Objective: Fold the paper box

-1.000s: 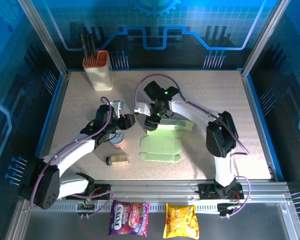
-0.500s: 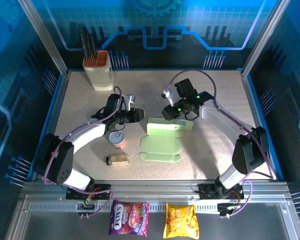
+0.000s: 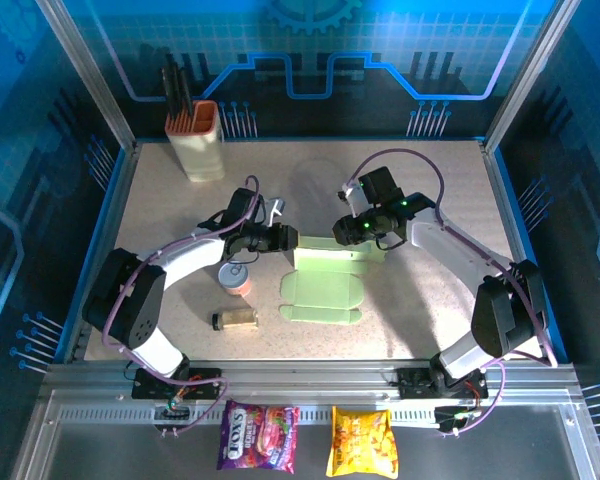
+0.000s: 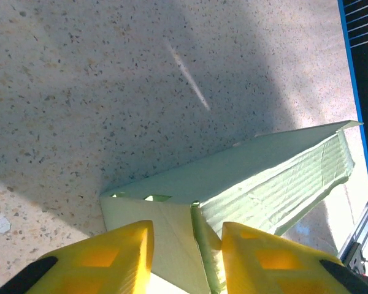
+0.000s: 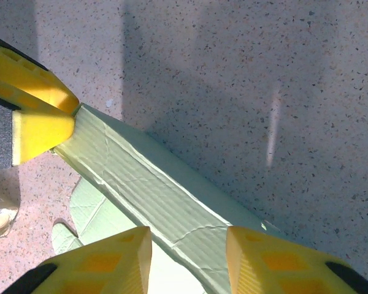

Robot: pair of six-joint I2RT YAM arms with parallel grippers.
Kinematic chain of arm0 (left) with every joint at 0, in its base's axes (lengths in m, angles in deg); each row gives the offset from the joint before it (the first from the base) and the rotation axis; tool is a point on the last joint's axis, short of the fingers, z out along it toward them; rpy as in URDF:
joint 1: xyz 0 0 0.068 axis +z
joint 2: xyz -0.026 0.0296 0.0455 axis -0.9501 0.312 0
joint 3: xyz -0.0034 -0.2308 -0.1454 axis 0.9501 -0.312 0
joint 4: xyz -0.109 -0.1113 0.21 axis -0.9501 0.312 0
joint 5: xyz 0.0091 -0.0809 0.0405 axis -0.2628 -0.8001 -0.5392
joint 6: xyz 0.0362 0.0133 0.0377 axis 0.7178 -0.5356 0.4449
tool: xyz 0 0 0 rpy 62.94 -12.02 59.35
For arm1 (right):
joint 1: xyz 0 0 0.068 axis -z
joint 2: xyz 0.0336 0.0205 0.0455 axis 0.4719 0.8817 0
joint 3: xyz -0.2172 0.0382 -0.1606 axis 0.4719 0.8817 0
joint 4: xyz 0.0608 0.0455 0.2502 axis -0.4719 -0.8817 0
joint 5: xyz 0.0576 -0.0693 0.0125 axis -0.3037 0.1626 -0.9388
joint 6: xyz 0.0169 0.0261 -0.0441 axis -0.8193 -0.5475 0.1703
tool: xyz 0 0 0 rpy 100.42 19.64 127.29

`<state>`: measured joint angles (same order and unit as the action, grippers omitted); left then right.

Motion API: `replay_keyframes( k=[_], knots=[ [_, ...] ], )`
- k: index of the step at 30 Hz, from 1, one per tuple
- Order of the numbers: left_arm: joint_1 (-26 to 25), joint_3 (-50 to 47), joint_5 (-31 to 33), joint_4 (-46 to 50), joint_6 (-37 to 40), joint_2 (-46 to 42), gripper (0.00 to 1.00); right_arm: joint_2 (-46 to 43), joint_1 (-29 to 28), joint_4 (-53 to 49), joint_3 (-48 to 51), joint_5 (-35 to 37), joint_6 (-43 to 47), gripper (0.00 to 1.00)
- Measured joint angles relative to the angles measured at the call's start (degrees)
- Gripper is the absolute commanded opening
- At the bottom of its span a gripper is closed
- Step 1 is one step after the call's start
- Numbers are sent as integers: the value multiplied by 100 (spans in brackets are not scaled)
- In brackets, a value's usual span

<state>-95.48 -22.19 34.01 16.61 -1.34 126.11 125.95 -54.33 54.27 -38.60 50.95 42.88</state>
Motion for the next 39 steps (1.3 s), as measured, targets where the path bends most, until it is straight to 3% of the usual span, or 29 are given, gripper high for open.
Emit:
replay_keyframes(
  k=[13, 20, 26, 34, 39],
  knots=[
    [-4, 66, -129, 61, 87, 37, 24, -35, 0, -37, 26, 249, -249, 38],
    [-4, 66, -129, 61, 87, 37, 24, -210, 85, -269, 175, 343, -929, 56],
    [-4, 66, -131, 61, 87, 37, 24, -363, 85, -232, 614, 256, -1517, 61],
    [-4, 66, -131, 59, 87, 37, 24, -310, 87, 442, 1058, -166, -2175, 59],
    [-4, 63, -129, 59, 85, 37, 24, -240, 122, 1040, 1276, -437, -2577, 50]
  ],
)
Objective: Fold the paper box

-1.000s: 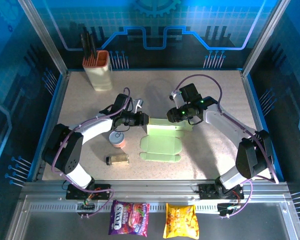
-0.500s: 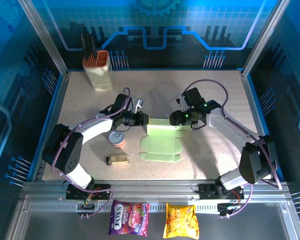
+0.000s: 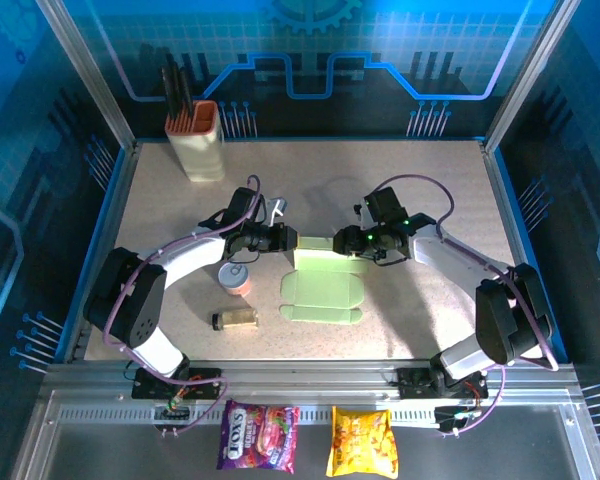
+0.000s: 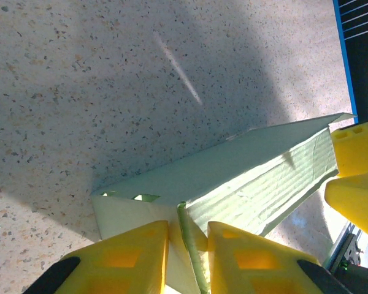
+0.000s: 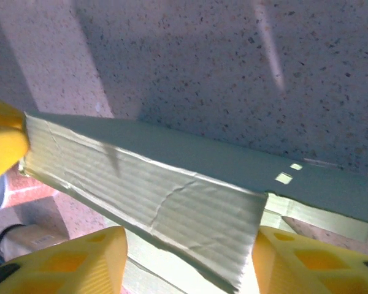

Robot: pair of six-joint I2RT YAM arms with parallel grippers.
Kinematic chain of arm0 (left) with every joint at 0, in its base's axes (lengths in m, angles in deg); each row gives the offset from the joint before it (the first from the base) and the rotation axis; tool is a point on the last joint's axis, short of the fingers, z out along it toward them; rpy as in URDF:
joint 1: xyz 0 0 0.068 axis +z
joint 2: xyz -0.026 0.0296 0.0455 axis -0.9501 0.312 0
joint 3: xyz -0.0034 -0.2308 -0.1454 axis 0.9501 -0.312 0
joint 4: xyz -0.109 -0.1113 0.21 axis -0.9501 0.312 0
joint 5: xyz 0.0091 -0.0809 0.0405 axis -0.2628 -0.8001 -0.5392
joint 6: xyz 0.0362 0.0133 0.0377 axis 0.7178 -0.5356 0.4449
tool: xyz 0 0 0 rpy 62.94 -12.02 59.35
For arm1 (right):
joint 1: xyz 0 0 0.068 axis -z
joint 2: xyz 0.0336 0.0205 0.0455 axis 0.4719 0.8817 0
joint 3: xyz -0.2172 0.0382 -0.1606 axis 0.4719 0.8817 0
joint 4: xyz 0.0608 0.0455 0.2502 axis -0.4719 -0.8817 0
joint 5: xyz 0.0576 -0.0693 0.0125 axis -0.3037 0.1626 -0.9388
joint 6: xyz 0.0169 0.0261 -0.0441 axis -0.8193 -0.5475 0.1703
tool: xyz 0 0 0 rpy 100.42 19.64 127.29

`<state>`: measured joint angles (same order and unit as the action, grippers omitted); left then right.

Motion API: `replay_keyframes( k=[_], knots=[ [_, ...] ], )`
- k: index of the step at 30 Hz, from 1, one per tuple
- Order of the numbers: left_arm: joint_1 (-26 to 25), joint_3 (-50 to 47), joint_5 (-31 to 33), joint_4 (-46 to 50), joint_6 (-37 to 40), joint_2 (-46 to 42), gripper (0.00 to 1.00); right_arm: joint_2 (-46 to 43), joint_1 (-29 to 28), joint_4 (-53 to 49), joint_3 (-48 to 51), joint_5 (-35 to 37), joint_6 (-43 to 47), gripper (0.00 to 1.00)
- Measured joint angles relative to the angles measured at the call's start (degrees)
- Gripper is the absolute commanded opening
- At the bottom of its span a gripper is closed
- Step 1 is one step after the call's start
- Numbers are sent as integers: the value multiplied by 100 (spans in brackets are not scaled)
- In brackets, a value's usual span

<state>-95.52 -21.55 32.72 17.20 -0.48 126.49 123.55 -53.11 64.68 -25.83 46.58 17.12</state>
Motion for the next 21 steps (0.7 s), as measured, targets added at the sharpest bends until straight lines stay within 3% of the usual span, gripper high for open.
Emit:
replay_keyframes(
  k=[4, 6, 12, 21],
  knots=[
    [2, 0, 2, -2, 0, 0, 23, 31, 61, 275, 127, -39, -256, 33],
    [0, -2, 2, 2, 0, 0, 23, 48, 105, 356, 170, -48, -361, 30],
    [0, -33, 2, -42, -4, 0, 23, 50, 136, 433, 186, -35, -391, 51],
    [66, -221, 59, -286, -155, -92, 24, -815, 459, 138, 518, 201, -190, 58]
  ],
)
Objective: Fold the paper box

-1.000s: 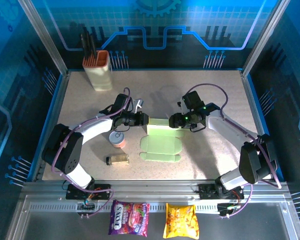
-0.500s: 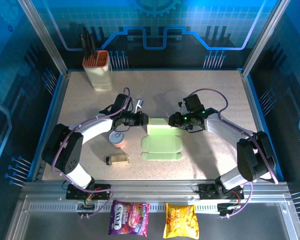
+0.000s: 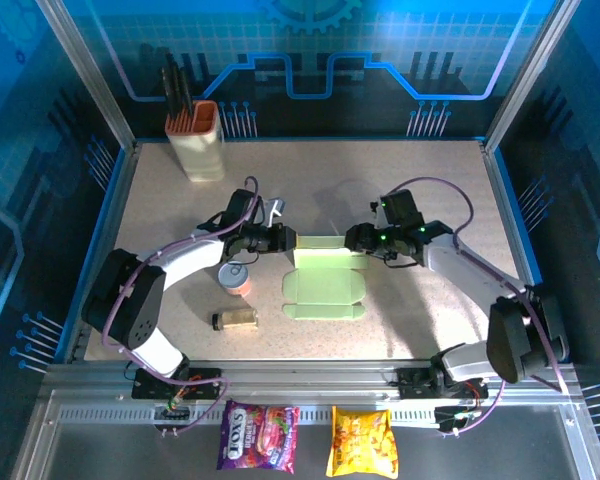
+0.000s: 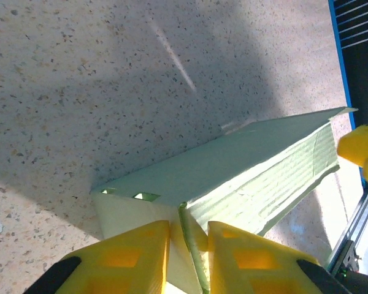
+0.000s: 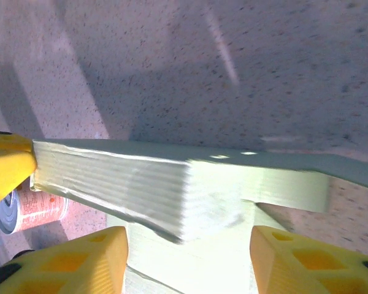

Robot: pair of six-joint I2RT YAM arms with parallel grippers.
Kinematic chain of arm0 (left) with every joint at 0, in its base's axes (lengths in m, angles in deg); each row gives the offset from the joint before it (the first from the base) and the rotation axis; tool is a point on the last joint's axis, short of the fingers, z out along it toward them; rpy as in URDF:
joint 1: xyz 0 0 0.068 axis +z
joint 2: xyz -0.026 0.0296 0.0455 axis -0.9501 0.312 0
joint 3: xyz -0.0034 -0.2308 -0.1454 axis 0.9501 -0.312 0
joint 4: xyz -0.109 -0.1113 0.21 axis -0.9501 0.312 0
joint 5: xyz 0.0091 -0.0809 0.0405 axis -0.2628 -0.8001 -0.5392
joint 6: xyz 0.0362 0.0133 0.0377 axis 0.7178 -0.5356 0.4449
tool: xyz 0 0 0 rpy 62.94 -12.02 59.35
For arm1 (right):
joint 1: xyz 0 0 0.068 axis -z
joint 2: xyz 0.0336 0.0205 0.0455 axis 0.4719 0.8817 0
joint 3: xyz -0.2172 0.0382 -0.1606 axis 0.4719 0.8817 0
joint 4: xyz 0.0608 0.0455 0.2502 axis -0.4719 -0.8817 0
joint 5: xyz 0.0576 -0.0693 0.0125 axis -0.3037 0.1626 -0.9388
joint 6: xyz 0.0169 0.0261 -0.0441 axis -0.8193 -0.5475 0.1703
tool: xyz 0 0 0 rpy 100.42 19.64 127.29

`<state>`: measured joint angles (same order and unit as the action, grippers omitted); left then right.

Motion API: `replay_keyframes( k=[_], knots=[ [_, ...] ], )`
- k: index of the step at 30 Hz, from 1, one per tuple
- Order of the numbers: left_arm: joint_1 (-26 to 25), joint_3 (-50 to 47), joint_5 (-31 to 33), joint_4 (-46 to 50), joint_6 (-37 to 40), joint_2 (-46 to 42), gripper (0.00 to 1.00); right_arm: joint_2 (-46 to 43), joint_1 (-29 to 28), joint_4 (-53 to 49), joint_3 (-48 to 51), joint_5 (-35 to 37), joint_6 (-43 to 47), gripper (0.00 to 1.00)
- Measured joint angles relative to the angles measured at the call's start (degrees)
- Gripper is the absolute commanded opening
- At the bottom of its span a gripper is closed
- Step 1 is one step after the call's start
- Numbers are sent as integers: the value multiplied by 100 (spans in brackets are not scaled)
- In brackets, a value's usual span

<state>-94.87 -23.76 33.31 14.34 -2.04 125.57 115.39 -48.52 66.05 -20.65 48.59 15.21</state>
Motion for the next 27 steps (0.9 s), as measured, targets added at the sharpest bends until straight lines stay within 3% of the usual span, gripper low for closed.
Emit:
replay_keyframes(
  k=[6, 17, 27],
  knots=[
    [105, -116, 101, -46, -61, -125, 24, -203, 424, 55, 608, -7, 70, 60],
    [138, -144, 203, -44, -149, -170, 24, 505, 463, 898, 916, -310, -17, 64],
    [192, -151, 205, -46, -149, -170, 24, 833, 466, 1668, 1045, -588, -286, 57]
  ],
)
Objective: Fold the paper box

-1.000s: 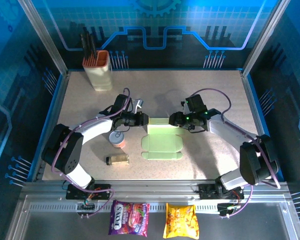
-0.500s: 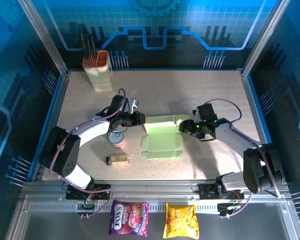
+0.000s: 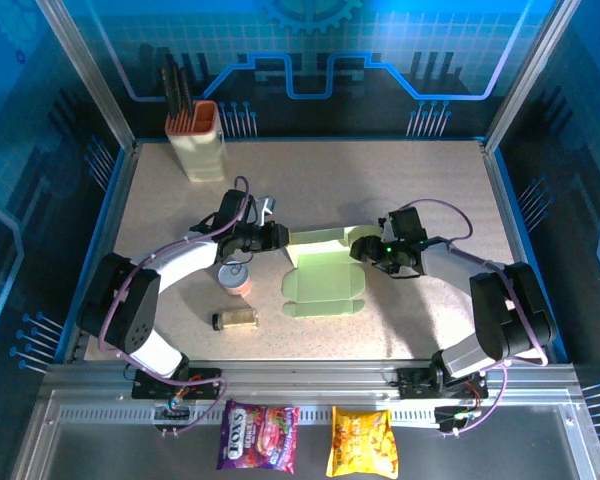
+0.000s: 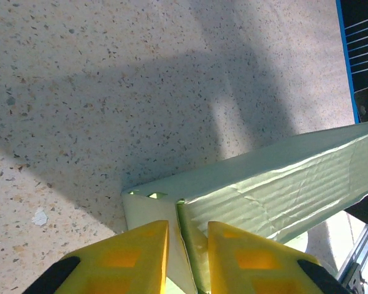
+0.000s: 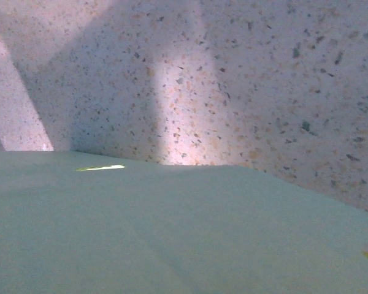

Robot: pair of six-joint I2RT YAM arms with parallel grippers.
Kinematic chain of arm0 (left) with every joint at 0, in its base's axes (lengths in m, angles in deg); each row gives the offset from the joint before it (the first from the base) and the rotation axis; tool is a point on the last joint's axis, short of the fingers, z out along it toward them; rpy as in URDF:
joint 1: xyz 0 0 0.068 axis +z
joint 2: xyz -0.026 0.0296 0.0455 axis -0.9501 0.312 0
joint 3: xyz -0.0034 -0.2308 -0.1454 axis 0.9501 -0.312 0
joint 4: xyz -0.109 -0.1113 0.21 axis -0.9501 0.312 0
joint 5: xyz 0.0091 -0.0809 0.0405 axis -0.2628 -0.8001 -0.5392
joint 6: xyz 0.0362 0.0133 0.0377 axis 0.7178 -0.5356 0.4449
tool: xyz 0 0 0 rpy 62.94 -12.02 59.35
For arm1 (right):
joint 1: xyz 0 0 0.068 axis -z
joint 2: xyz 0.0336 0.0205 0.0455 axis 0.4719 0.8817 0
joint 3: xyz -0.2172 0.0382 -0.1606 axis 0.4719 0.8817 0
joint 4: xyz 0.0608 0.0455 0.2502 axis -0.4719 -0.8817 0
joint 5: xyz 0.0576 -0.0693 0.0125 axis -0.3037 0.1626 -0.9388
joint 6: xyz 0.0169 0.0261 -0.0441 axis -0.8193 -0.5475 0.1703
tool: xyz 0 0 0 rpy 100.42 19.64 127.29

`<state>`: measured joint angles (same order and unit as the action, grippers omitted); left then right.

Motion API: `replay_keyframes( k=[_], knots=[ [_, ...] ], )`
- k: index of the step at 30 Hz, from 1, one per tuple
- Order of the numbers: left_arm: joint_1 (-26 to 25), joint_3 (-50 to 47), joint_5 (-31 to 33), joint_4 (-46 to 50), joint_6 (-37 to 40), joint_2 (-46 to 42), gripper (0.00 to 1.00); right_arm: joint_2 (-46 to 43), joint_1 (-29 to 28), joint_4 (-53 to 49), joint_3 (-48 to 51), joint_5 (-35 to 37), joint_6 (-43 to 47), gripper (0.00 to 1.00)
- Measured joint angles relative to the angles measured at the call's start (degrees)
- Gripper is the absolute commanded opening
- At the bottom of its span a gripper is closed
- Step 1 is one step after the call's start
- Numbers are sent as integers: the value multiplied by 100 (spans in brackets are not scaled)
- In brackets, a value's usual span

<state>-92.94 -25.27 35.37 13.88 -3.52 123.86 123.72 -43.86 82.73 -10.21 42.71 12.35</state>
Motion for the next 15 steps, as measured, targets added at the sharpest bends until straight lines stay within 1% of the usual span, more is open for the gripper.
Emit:
replay_keyframes(
  k=[3, 9, 13, 15],
  knots=[
    [4, 0, -2, -4, -2, 0, 24, -46, -2, 92, 52, -44, -61, 54],
    [22, 0, -4, -13, -48, 2, 24, -363, -37, 109, 85, -37, -131, 42],
    [28, -17, -9, -15, -111, 2, 24, -409, -109, 249, 85, -44, -170, 37],
    [28, -24, -9, -15, -133, 2, 24, -407, -162, 308, 85, -55, -190, 36]
  ],
)
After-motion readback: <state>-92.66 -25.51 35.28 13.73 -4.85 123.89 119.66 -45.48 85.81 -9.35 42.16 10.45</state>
